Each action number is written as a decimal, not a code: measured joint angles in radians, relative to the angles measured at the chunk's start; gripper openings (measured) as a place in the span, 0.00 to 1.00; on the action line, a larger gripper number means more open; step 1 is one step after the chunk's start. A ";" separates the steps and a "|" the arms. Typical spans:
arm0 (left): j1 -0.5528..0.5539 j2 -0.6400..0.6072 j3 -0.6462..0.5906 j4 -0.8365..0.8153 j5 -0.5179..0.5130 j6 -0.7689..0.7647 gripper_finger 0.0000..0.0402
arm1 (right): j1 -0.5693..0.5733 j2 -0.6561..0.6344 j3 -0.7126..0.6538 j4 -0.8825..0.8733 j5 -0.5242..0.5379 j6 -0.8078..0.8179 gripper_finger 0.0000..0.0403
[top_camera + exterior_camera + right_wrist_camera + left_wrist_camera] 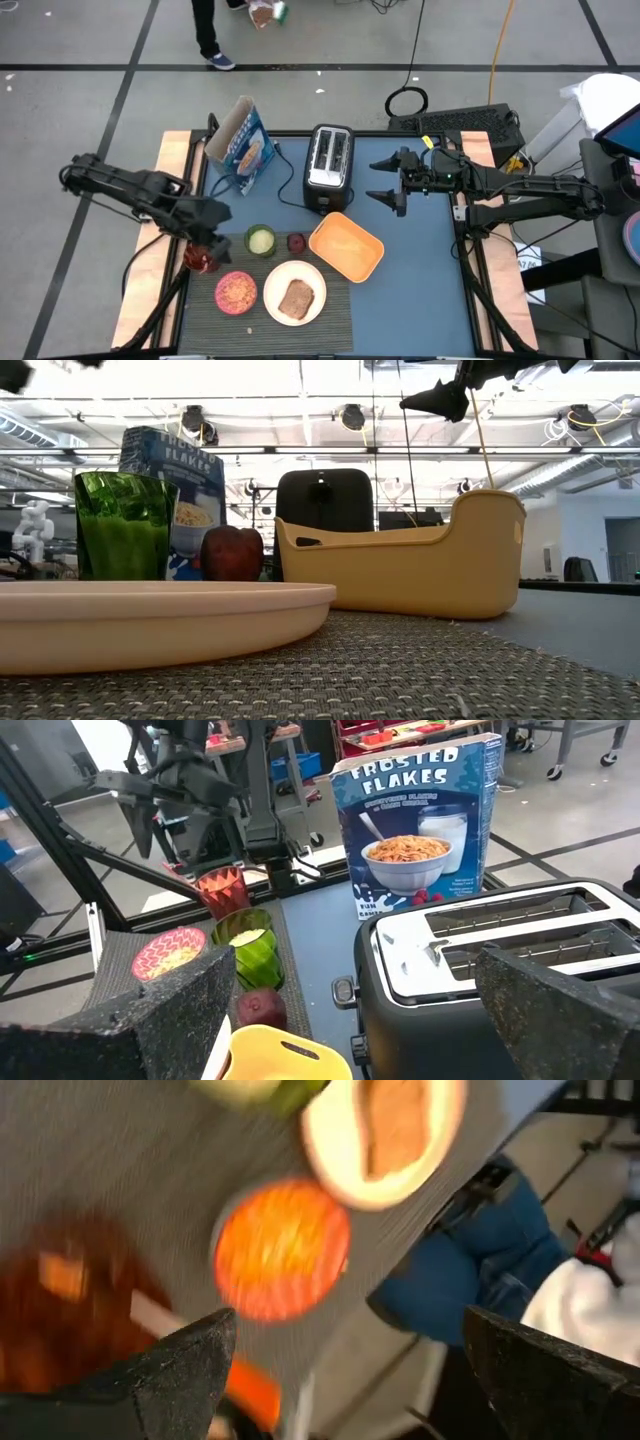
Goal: Arrange a breakfast setting
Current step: Put the orange spoon on the gray table mat to the left of the red bowl
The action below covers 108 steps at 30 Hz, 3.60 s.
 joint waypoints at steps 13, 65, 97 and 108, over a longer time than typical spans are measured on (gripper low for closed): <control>-0.153 -0.005 0.000 -0.081 0.079 -0.296 0.97 | 0.000 0.000 0.000 0.000 0.000 0.000 0.98; -0.271 0.282 0.000 -0.193 0.025 -0.258 0.44 | 0.000 0.000 0.000 0.000 0.000 0.000 0.98; -0.271 0.274 0.000 -0.193 0.053 -0.252 0.22 | 0.000 0.000 0.000 0.000 0.000 0.000 0.98; -0.271 0.237 0.000 -0.209 0.069 -0.266 0.06 | 0.000 0.000 0.000 0.000 0.000 0.000 0.98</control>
